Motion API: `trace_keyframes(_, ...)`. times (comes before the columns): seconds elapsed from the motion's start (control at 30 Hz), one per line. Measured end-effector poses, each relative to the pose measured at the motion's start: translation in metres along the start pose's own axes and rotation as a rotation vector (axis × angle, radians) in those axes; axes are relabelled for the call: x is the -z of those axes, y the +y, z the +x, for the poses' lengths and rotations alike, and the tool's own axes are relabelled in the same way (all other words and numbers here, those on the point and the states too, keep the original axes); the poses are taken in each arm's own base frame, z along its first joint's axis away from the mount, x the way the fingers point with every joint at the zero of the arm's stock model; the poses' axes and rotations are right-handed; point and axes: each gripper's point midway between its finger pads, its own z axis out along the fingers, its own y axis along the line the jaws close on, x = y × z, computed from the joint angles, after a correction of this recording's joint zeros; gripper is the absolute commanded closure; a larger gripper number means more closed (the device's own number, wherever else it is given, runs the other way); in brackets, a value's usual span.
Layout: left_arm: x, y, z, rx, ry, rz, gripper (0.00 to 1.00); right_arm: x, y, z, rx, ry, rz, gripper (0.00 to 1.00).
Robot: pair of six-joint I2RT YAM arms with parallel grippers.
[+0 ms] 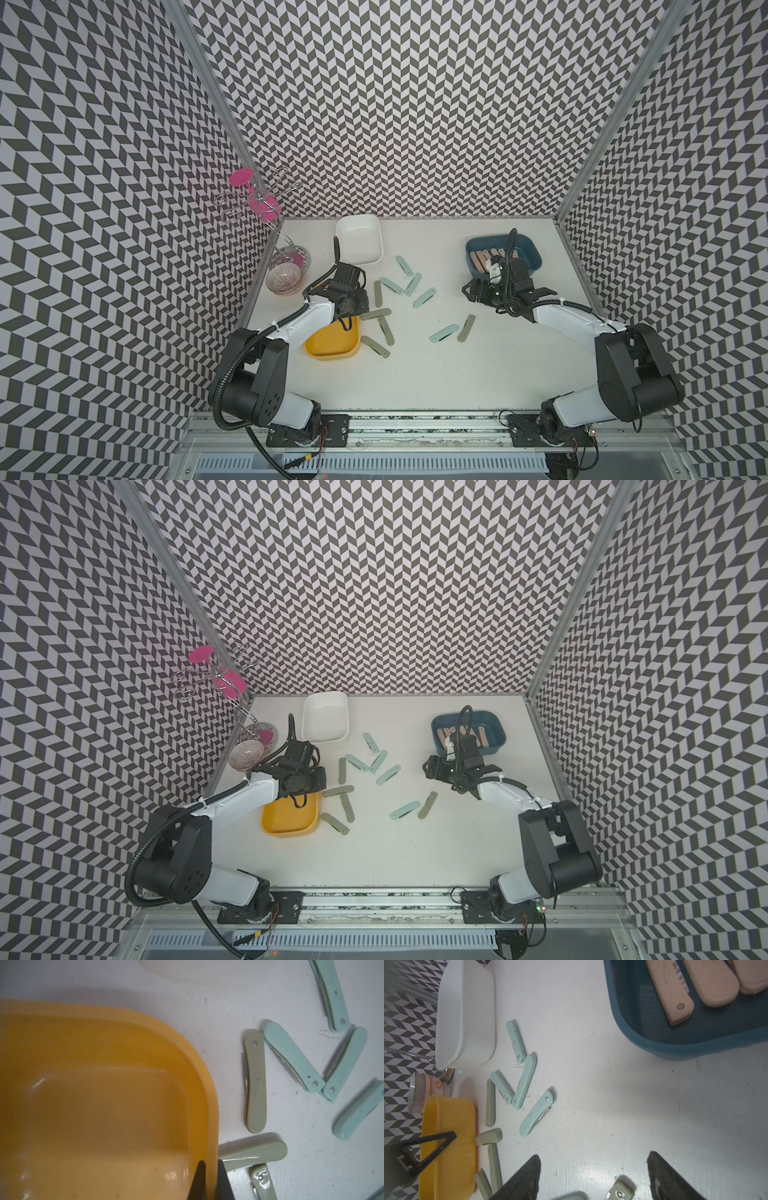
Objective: Place the fruit knives into the storage box by color
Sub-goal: Pick up the storage box at the center of the board.
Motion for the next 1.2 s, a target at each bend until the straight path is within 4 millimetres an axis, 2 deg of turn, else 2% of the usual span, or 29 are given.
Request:
trace_keyframes(0.1, 0.016, -0.002, -0.014, -0.015, -0.038, -0.009, 1.0, 0.001, 0.003, -0.004, 0.003, -0.006, -0.006, 0.21)
trace_keyframes(0.23, 0.052, -0.016, -0.046, -0.059, -0.137, 0.011, 1.0, 0.005, 0.012, -0.017, 0.01, -0.029, -0.022, 0.21)
trace_keyframes(0.4, 0.1, -0.065, -0.081, -0.17, -0.277, 0.101, 1.0, 0.003, 0.017, -0.031, 0.014, -0.046, -0.027, 0.21)
trace_keyframes(0.5, 0.117, -0.101, -0.087, -0.257, -0.326, 0.17, 1.0, 0.004, 0.012, -0.033, 0.003, -0.045, -0.012, 0.21)
trace_keyframes(0.57, 0.122, -0.126, -0.084, -0.324, -0.341, 0.212, 1.0, 0.005, 0.004, -0.035, -0.013, -0.047, 0.007, 0.21)
trace_keyframes(0.67, 0.121, -0.168, -0.077, -0.448, -0.362, 0.265, 1.0, 0.016, -0.02, -0.045, -0.068, -0.077, 0.055, 0.21)
trace_keyframes(0.77, 0.113, -0.215, -0.058, -0.611, -0.382, 0.319, 1.0, 0.036, -0.046, -0.061, -0.134, -0.134, 0.109, 0.21)
trace_keyframes(0.93, 0.099, -0.289, -0.009, -0.894, -0.392, 0.417, 1.0, 0.068, -0.079, -0.083, -0.232, -0.233, 0.171, 0.2)
trace_keyframes(1.03, 0.094, -0.326, 0.016, -1.041, -0.401, 0.465, 1.0, 0.08, -0.095, -0.09, -0.28, -0.268, 0.197, 0.21)
trace_keyframes(1.2, 0.085, -0.364, 0.052, -1.239, -0.406, 0.527, 1.0, 0.092, -0.111, -0.091, -0.327, -0.287, 0.234, 0.2)
